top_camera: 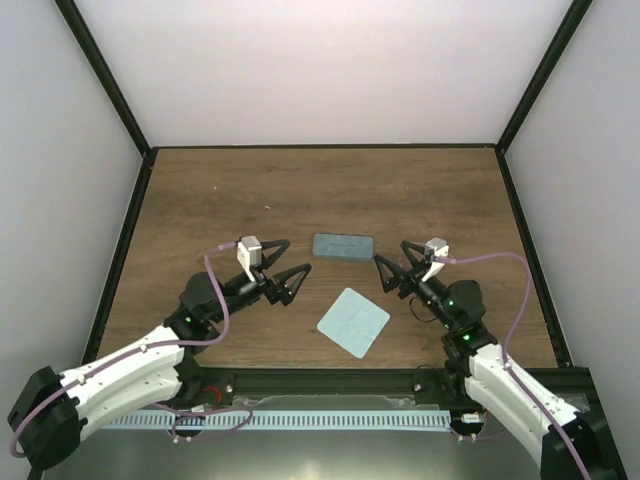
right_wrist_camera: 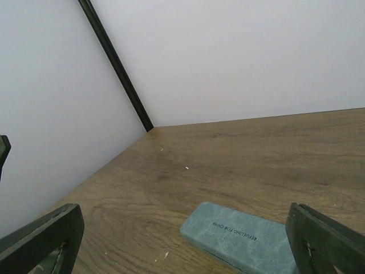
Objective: Organize the sunglasses
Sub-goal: Adjust the sunglasses case at the center of the board.
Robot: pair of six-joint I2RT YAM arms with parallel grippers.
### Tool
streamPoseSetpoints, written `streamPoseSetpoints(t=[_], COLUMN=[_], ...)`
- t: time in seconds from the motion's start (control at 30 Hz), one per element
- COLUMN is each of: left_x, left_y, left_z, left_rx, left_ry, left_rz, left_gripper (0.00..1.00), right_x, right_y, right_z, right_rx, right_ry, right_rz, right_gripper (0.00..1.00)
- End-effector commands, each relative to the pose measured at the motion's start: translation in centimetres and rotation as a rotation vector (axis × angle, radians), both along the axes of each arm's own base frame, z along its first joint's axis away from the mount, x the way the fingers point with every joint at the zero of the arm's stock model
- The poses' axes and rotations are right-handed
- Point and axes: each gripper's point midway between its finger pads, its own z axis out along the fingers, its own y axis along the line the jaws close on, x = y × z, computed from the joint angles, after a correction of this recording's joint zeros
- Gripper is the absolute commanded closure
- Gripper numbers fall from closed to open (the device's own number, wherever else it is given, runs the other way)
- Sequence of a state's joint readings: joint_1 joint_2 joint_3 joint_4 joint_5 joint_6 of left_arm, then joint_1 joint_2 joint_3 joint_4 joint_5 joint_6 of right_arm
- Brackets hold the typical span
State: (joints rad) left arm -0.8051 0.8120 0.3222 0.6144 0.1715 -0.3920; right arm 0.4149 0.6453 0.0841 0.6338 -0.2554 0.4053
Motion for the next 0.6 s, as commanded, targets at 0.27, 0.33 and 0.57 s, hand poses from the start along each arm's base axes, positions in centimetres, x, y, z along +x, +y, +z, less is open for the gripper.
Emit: streamPoseSetpoints(t=[0.27,0.33,0.57], left_x=[2.6,3.4,7.0], left_y=[1.2,1.4,1.6], left_z=[0.6,0.3,-2.3], left_rx=[-0.001,0.001,0.068], left_ry=[-0.038,-0.035,0.045], left_rz=[0.165,0.21,0.367], left_gripper=[0.0,0.0,0.1], right_x=[-0.5,-0.4,-1.0], right_y=[-0.7,-0.9,-0.8], right_z=[-0.5,-0.8,-2.6], right_rx=[0.026,0.026,0.027], right_ry=[0.045,0.057,0.104], right_rz=[-0.03,-0.04,-0.02], right_gripper=[0.0,0.0,0.11])
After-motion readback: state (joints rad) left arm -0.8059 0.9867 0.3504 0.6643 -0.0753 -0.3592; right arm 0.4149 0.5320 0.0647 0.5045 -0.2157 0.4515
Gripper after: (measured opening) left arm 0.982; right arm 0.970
